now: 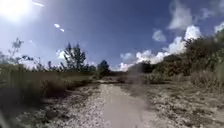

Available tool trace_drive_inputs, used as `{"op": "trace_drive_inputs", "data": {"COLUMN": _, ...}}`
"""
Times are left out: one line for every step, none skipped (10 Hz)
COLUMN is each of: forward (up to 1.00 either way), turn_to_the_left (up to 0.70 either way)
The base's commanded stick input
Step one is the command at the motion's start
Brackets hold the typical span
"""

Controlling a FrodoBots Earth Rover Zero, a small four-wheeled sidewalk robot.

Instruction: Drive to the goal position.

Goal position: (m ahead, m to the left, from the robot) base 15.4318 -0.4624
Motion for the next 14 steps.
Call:
{"op": "trace_drive_inputs", "data": {"forward": 0.45, "turn_to_the_left": 0.0}}
{"op": "trace_drive_inputs", "data": {"forward": 0.45, "turn_to_the_left": 0.0}}
{"op": "trace_drive_inputs", "data": {"forward": 0.45, "turn_to_the_left": 0.0}}
{"op": "trace_drive_inputs", "data": {"forward": 0.45, "turn_to_the_left": 0.0}}
{"op": "trace_drive_inputs", "data": {"forward": 0.45, "turn_to_the_left": 0.0}}
{"op": "trace_drive_inputs", "data": {"forward": 0.45, "turn_to_the_left": 0.0}}
{"op": "trace_drive_inputs", "data": {"forward": 0.45, "turn_to_the_left": 0.0}}
{"op": "trace_drive_inputs", "data": {"forward": 0.45, "turn_to_the_left": 0.0}}
{"op": "trace_drive_inputs", "data": {"forward": 0.45, "turn_to_the_left": 0.0}}
{"op": "trace_drive_inputs", "data": {"forward": 0.45, "turn_to_the_left": 0.0}}
{"op": "trace_drive_inputs", "data": {"forward": 0.45, "turn_to_the_left": 0.0}}
{"op": "trace_drive_inputs", "data": {"forward": 0.45, "turn_to_the_left": 0.0}}
{"op": "trace_drive_inputs", "data": {"forward": 0.45, "turn_to_the_left": 0.0}}
{"op": "trace_drive_inputs", "data": {"forward": 0.45, "turn_to_the_left": 0.0}}
